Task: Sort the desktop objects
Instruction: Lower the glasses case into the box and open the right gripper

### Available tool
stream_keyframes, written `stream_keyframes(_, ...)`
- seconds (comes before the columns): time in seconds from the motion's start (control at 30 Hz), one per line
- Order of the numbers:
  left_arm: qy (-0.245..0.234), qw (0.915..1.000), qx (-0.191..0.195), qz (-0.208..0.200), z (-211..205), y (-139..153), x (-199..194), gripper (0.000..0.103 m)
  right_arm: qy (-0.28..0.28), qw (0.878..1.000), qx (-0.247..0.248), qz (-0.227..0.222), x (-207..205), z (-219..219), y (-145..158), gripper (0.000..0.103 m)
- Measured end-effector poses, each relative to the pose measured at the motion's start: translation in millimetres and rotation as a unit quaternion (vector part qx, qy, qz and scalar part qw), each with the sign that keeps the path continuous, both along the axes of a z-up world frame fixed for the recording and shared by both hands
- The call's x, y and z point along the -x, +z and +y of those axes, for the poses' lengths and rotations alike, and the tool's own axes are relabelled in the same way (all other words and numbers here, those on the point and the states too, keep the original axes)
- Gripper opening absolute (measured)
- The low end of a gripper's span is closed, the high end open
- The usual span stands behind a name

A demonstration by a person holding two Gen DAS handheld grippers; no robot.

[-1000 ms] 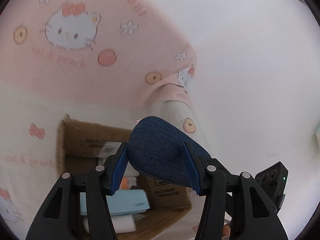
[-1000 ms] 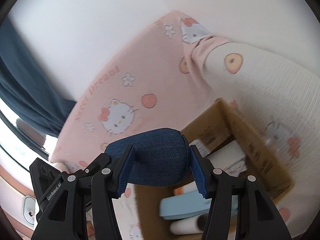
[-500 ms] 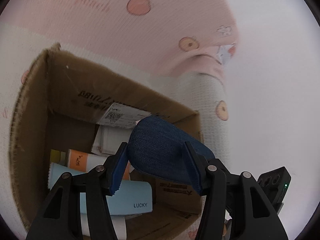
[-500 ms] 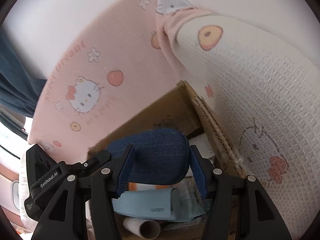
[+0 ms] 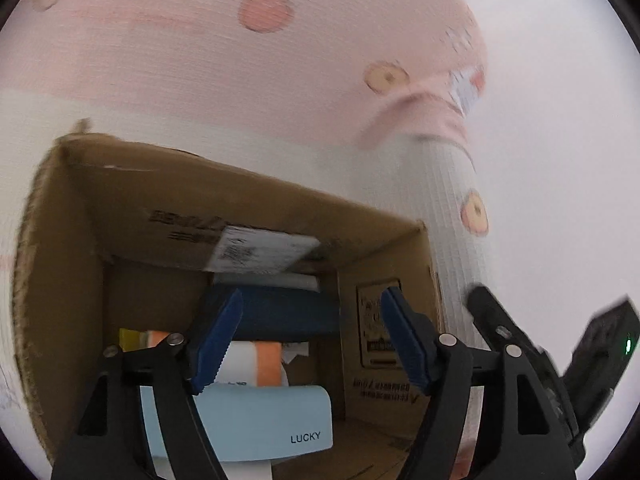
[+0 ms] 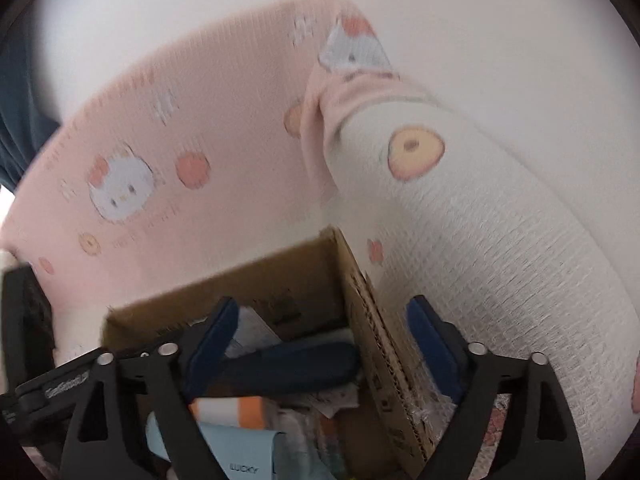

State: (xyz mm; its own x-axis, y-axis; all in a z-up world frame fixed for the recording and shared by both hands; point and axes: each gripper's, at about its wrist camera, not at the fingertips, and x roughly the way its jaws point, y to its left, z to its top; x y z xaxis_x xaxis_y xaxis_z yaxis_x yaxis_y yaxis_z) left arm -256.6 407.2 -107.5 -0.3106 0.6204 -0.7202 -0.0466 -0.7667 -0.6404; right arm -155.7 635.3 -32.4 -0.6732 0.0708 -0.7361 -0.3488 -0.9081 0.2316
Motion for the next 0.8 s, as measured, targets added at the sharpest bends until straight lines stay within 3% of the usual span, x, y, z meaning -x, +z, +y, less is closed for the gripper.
stream_keyframes(0.13, 0.014, 0.9994, -0.021, -0.024, -14, -5, 2, 0.076, -0.015, 0.999, 0.040, 0.020, -11, 12, 6, 0.096)
stream_keyframes(0.27, 0.007, 0.9997, -0.015, -0.018, -13, 1, 0, 0.076, -0.026, 0.998, 0.062, 0.017, -17, 15, 7, 0.096)
stream_keyframes(0.37, -0.006, 1.0000, -0.007, 0.000, -9, 10, -3, 0.076, -0.021, 0.997, 0.070, 0.011, -21, 6, 9, 0.096)
stream_keyframes(0.53, -0.035, 0.9987, 0.002, 0.037, -10, 31, -10, 0.076, -0.006, 0.999, 0.040, -0.011, -24, -9, 9, 0.096)
stream_keyframes(0.7, -0.051, 0.9966, 0.008, 0.064, -19, 49, -20, 0.076, -0.008, 0.998, 0.062, -0.010, -31, -14, 13, 0.095)
stream_keyframes(0.8, -0.071, 0.9915, 0.037, 0.102, -23, 63, -39, 0.076, -0.010, 0.997, 0.078, -0.009, -39, -23, 20, 0.095)
